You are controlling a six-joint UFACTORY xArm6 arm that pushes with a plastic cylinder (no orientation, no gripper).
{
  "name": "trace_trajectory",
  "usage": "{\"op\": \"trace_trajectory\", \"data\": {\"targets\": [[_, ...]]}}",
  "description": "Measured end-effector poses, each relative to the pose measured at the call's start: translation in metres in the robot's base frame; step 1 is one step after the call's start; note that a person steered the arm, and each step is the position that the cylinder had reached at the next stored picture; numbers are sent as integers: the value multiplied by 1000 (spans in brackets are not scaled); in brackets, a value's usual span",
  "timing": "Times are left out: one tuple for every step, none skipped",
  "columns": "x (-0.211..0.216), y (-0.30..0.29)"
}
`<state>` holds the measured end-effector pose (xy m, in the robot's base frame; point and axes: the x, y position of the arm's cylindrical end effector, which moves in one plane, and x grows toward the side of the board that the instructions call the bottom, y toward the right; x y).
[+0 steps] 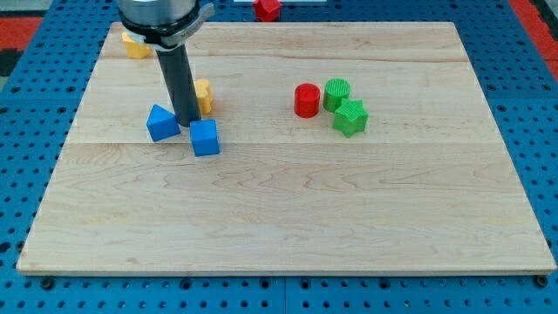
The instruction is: Push yellow heart to the right
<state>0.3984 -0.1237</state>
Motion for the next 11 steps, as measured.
{"op": "trace_trajectory", "data": {"targets": [[-45, 30], [-94, 29], [-95, -22], [-119, -41], [-126, -24], [-115, 23], [-117, 44], [-131, 80], [-151, 105], [-155, 112], [-137, 90]]}}
